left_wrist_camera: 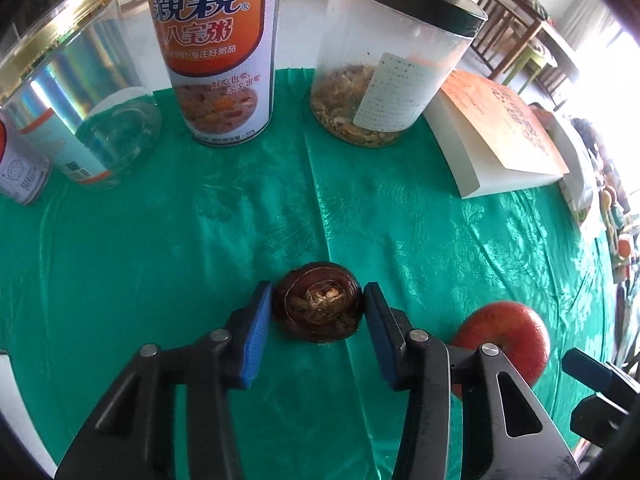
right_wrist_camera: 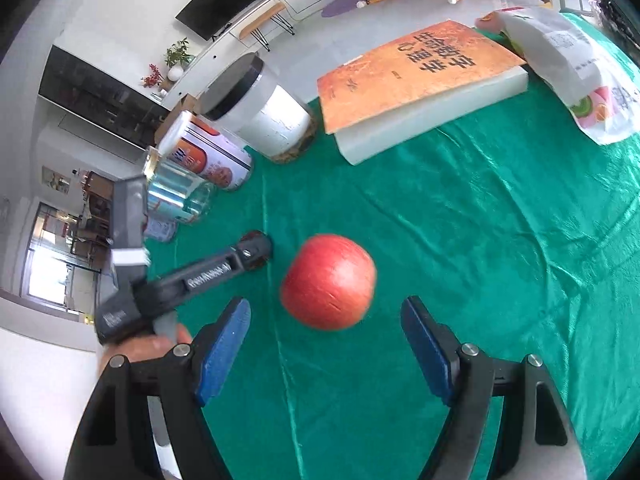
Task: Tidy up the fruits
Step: 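Grasp the dark round fruit with the left gripper while the right gripper grasps the red apple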
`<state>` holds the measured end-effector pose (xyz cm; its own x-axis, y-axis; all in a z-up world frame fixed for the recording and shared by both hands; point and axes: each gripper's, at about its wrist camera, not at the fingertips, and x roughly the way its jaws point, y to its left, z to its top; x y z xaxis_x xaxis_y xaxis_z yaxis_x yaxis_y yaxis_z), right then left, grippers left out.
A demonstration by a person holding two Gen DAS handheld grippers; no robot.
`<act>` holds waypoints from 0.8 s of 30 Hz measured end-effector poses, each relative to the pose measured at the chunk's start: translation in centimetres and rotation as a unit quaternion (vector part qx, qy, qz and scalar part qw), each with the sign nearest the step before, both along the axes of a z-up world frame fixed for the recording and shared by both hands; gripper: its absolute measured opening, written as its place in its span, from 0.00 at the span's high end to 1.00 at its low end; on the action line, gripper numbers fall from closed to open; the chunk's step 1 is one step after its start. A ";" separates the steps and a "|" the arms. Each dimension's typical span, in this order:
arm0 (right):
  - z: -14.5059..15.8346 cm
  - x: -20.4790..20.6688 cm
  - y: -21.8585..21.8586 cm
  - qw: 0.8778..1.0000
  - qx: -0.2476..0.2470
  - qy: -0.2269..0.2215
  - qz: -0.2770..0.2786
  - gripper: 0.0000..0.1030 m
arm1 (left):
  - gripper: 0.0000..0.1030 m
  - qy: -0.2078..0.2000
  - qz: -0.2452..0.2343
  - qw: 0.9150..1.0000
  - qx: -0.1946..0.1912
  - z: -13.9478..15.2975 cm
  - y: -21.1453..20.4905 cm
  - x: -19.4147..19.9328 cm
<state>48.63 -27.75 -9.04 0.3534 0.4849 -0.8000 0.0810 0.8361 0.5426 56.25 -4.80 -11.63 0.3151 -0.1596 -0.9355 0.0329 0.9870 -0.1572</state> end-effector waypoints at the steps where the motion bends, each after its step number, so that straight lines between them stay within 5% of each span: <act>1: 0.0 0.4 0.5 1.000 -0.002 0.004 0.004 0.24 | 0.54 -0.004 0.002 1.000 -0.001 0.0 0.1 -0.2; 7: -2.1 2.0 3.0 0.998 -0.053 0.042 0.002 0.25 | 0.55 -0.013 0.010 1.000 -0.005 -0.1 1.2 -1.8; 10: -3.4 2.3 3.4 0.998 -0.046 0.041 -0.008 0.37 | 0.55 -0.015 0.007 1.000 -0.005 -0.2 1.9 -2.9; 15: -3.7 1.4 4.7 0.998 -0.066 0.011 0.007 0.40 | 0.55 -0.014 0.010 1.000 -0.022 0.0 3.4 -6.3; 24: -4.6 -8.4 7.0 0.997 0.036 0.008 0.074 0.40 | 0.55 -0.028 0.092 0.987 -0.127 1.2 9.3 -21.1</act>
<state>40.25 -20.72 -13.63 0.2604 0.5880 -0.7658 -0.0314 0.7979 0.6019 35.13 4.47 -10.43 0.4116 -0.3210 -0.8530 -0.1275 0.9064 -0.4026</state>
